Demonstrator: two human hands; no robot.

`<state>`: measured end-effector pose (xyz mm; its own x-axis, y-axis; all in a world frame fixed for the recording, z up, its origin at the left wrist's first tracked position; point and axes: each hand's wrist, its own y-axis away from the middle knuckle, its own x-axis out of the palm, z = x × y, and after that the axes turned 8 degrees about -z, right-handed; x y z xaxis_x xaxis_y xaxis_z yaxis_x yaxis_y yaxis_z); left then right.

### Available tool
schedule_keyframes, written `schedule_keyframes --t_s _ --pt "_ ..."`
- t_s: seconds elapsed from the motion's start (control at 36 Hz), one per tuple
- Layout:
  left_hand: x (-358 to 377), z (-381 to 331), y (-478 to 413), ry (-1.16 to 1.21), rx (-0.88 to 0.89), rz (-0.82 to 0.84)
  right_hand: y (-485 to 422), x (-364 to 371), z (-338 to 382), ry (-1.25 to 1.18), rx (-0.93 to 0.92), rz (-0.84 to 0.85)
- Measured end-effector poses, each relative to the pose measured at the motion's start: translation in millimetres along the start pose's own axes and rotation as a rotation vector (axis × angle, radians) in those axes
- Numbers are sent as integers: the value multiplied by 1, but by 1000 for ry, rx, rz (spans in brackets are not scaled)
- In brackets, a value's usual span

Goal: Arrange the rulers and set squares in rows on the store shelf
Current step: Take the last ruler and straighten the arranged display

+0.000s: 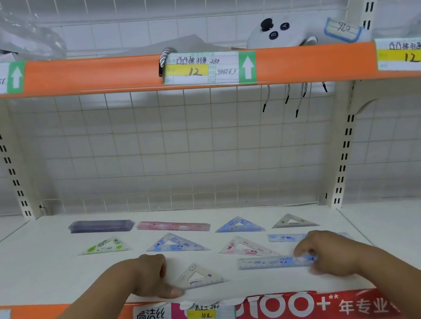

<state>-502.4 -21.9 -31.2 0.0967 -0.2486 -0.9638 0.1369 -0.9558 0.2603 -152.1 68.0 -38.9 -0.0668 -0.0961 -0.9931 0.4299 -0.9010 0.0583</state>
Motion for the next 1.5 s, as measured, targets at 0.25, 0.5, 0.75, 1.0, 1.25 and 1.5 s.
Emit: schedule_keyframes --t_s 0.25,0.5,0.75,1.0,1.25,1.5 --pt "0 -14 3 -28 -46 -1 -17 1 -34 -17 27 -10" --pt "2 -22 4 -31 -134 9 -35 -9 -62 14 17 -42" --pt "2 -25 3 -36 -177 16 -50 -3 -78 -50 0 -46" --pt "-1 -29 1 -68 -184 44 -59 -2 -86 -64 -9 -19" --pt "-2 -30 2 -68 -184 51 -60 -3 -96 -97 35 1" --pt "-2 -29 1 -68 -180 57 -60 -5 -98 -122 94 30"
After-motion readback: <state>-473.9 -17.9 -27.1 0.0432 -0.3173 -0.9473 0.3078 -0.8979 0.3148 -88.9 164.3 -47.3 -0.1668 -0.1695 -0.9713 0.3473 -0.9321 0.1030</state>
